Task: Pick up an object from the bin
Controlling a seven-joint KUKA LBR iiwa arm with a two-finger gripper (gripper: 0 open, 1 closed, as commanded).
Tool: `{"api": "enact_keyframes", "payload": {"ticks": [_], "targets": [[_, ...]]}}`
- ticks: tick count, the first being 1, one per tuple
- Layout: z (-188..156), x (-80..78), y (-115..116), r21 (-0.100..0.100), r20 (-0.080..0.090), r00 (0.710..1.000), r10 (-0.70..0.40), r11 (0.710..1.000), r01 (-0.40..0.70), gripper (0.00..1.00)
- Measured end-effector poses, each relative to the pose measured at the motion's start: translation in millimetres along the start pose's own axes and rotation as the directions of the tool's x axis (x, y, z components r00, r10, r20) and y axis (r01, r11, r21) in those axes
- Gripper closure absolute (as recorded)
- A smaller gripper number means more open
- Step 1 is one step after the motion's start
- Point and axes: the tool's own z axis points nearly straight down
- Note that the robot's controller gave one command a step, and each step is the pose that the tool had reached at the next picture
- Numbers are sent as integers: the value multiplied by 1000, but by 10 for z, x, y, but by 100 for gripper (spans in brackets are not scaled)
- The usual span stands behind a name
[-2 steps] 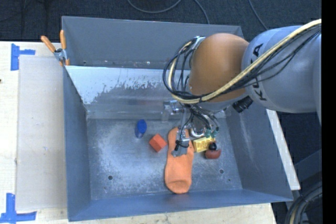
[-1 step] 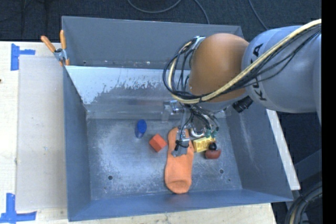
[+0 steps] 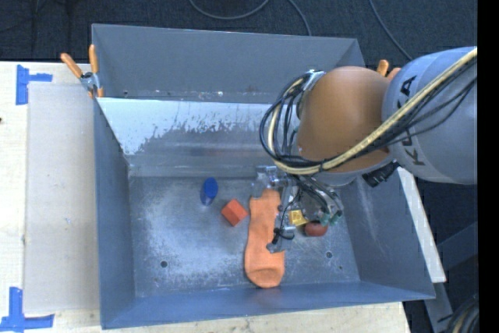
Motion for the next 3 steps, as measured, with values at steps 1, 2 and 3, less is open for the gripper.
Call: {"api": "enact_keyframes", "payload": {"ticks": [1, 2, 3], "targets": [[368, -22, -179, 2, 12, 992, -122, 992, 122, 0], [720, -88, -207, -1, -1, 911, -413, 911, 413, 0], [906, -230, -102, 4, 6, 856, -517, 856, 517, 0]]}}
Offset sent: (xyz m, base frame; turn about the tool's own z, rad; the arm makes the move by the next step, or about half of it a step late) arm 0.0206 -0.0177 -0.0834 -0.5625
